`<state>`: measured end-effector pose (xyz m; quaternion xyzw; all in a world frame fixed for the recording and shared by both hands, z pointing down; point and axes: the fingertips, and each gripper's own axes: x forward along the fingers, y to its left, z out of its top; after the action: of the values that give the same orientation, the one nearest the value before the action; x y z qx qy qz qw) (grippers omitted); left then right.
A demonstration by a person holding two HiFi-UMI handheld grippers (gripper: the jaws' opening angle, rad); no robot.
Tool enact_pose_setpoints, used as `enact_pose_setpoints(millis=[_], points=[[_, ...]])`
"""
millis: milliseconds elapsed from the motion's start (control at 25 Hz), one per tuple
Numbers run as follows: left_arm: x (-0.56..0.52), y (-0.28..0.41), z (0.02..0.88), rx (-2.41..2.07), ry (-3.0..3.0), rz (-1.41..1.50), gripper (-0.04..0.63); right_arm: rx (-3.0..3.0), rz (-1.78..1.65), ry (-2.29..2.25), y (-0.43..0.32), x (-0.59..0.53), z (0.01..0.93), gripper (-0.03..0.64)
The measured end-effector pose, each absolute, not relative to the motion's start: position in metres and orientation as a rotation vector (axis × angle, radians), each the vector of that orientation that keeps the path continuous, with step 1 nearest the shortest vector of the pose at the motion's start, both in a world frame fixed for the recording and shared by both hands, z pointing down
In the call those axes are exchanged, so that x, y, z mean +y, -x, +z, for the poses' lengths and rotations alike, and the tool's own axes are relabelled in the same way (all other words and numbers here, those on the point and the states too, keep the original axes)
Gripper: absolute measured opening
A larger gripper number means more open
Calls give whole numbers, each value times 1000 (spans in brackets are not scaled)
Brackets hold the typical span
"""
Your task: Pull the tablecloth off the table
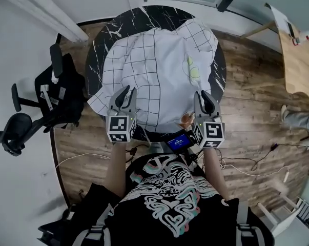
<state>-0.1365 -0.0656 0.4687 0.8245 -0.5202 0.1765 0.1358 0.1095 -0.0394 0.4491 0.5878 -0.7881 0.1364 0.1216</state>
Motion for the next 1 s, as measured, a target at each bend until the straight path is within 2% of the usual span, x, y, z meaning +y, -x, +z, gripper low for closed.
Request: enact_pose_setpoints(millis=[720,1000], points=[[-83,138,511,-1465,-2305,598,164,-2253,448,-1666,-118,-69,476,157],[-87,137,527,-1449,-2289,662,187,-2270,480,-1611,-116,-78,488,241]])
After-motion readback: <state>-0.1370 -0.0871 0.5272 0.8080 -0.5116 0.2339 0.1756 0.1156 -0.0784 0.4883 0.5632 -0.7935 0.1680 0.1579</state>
